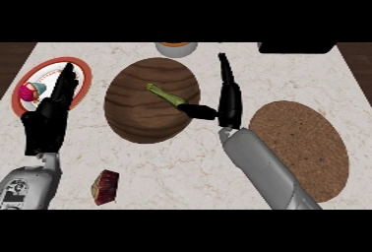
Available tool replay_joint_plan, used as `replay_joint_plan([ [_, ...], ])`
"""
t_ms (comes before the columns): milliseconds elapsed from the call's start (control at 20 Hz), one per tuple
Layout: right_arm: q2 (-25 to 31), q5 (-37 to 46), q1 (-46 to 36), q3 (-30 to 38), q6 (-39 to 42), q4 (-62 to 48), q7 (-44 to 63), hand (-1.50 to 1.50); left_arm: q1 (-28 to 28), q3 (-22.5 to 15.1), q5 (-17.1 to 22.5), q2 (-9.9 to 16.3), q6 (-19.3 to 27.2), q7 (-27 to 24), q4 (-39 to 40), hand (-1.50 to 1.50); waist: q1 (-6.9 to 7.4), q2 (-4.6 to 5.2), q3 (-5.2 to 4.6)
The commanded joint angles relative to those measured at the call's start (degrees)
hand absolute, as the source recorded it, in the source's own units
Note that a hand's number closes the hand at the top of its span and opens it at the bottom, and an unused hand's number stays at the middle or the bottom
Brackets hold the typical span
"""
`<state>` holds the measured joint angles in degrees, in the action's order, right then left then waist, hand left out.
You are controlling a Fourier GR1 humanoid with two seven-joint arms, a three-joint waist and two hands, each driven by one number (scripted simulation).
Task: Pick the squash from the placemat and place it in the bowl
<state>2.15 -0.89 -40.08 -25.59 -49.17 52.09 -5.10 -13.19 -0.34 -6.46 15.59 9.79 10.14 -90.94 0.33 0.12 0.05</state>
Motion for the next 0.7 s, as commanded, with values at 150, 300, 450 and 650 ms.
replay_joint_plan([
  [150, 4.13, 1.51, 14.74, -3.21, 6.23, 17.74, -0.79, -1.5, 3.8, 1.0, 0.32, 0.43, -1.81, 2.09, -5.39, 0.0, -0.51, -0.38, -0.05],
  [300, 5.22, 0.63, 20.73, -2.76, 9.97, 20.4, -6.12, -1.5, 5.81, 0.67, -1.15, -1.26, -1.01, -2.26, -2.13, 0.0, -0.46, -0.23, -0.05],
  [450, 7.24, 2.62, 25.67, -3.46, 11.55, 27.01, -4.44, -1.5, 2.79, 1.51, -1.53, -1.54, -1.09, 0.45, -2.72, 0.0, -0.52, -0.24, -0.05],
  [650, 4.5, 7.71, 29.88, -5.28, 9.75, 31.14, -1.93, -1.5, 2.38, 0.51, -4.4, -4.09, 0.55, -0.42, -1.8, 0.0, -0.5, -0.2, -0.06],
])
